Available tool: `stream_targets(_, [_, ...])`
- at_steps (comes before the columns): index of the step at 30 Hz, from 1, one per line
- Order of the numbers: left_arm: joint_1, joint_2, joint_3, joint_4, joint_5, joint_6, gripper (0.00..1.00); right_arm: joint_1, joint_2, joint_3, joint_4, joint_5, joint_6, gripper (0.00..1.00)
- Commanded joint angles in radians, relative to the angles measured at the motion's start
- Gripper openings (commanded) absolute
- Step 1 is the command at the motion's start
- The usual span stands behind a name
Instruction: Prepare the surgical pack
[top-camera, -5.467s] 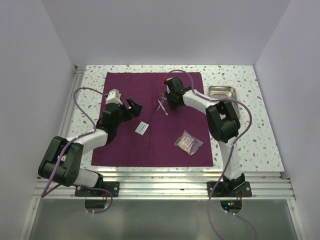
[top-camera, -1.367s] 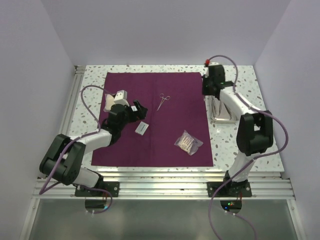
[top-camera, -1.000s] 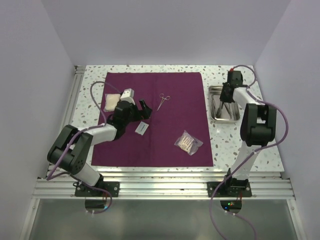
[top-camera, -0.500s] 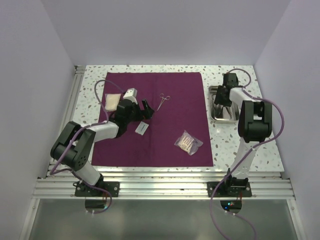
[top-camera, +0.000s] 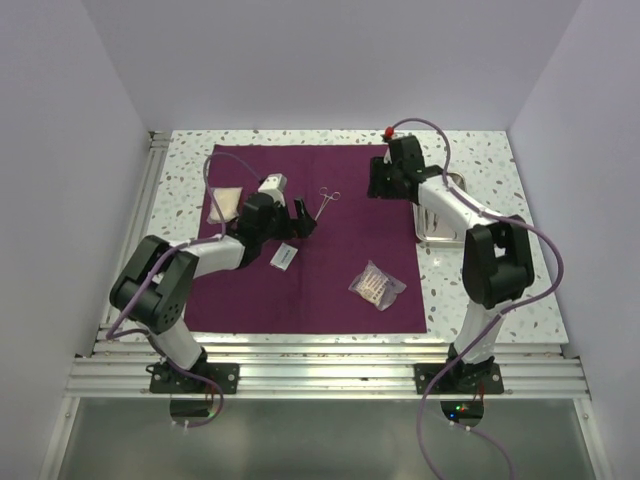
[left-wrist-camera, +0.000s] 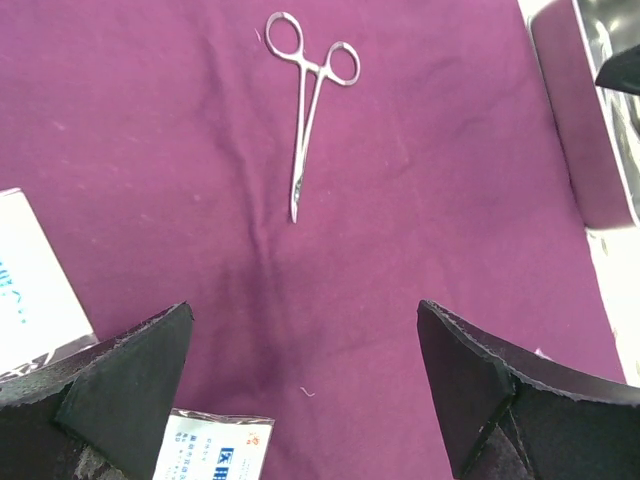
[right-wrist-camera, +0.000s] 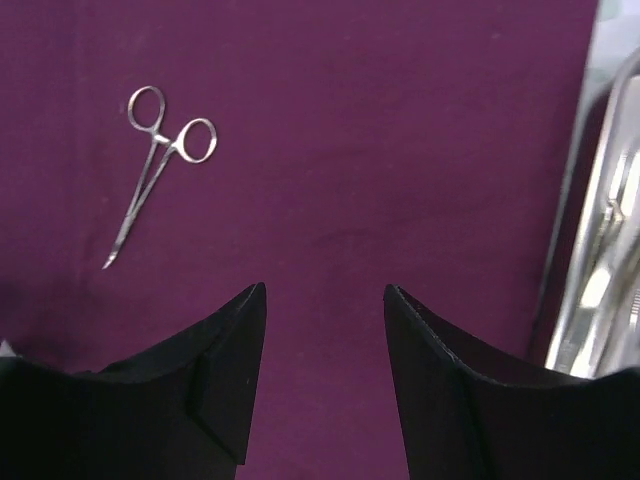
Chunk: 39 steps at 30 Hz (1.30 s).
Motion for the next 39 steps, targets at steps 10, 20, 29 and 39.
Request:
stream_targets(10, [-0.009, 0.043, 0.095, -0.029, 0.028, 0.057, 0.98, 0.077, -0.134, -0.143, 0.310, -0.028, 0.053, 0.93])
stream_targets(20, [-0.009, 0.126, 0.249, -0.205, -0.003, 0.128, 0.97, 0.110, -0.048, -0.019, 0.129, 0.012, 0.209, 0.92])
stream_targets(29, [-0.026, 0.247, 0.422, -0.432, -0.033, 0.276, 0.67, 0.100, -0.151, -0.085, 0.087, 0.139, 0.209, 0.81])
stream_targets(39, [-0.089, 0.330, 0.530, -0.523, -0.090, 0.342, 0.45, 0.061, -0.264, -0.238, 0.139, 0.165, 0.192, 0.76])
